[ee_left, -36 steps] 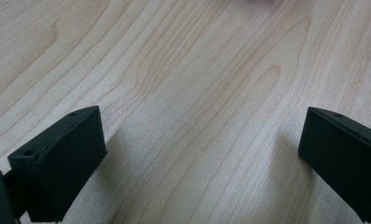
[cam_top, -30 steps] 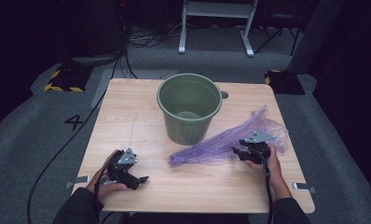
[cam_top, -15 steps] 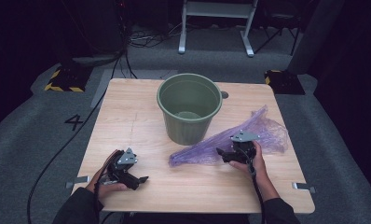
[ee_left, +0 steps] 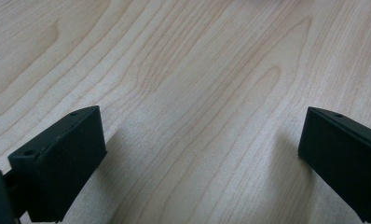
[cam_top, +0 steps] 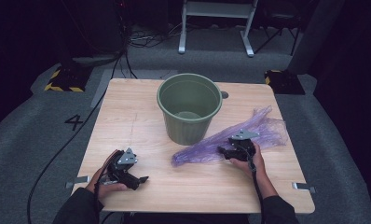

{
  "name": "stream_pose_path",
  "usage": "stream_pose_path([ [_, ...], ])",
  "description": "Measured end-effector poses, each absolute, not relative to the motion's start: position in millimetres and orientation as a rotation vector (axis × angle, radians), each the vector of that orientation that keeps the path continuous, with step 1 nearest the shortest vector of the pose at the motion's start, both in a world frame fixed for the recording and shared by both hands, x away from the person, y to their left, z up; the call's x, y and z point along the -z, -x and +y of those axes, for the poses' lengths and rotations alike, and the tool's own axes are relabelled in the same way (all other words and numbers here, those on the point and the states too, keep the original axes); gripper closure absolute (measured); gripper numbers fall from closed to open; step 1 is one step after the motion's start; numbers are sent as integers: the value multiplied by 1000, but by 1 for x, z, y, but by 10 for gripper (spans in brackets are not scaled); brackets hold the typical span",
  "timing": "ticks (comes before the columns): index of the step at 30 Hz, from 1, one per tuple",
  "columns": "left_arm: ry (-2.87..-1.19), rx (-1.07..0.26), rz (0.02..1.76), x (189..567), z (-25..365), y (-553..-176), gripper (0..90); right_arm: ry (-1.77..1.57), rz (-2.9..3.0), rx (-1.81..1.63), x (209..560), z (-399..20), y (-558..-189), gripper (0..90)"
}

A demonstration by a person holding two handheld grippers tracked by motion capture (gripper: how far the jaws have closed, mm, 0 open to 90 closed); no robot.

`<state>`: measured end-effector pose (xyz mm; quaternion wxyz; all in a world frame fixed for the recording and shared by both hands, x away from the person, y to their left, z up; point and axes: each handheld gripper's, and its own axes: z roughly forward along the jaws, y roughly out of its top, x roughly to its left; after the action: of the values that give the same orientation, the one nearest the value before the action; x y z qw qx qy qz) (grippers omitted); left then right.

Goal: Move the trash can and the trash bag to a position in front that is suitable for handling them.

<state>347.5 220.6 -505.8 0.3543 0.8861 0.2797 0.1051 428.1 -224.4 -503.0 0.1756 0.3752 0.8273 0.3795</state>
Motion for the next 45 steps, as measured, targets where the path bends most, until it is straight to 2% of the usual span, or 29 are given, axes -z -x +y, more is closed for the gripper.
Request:
stream_pose_path([
  [9,-2291,-276,727,506,220,-347,3,-1039,2353,-1117,502,-232,-424,722],
  [13,-2289,-279,732,506,220,-347,3,-1038,2356,-1123,502,-235,-424,824],
  [29,-2288,-276,730,506,220,-347,4,-1033,2270,-1167,492,-247,-418,888],
  [45,-2286,-259,716,506,222,-349,10,-1002,2116,-1253,466,-264,-409,892],
])
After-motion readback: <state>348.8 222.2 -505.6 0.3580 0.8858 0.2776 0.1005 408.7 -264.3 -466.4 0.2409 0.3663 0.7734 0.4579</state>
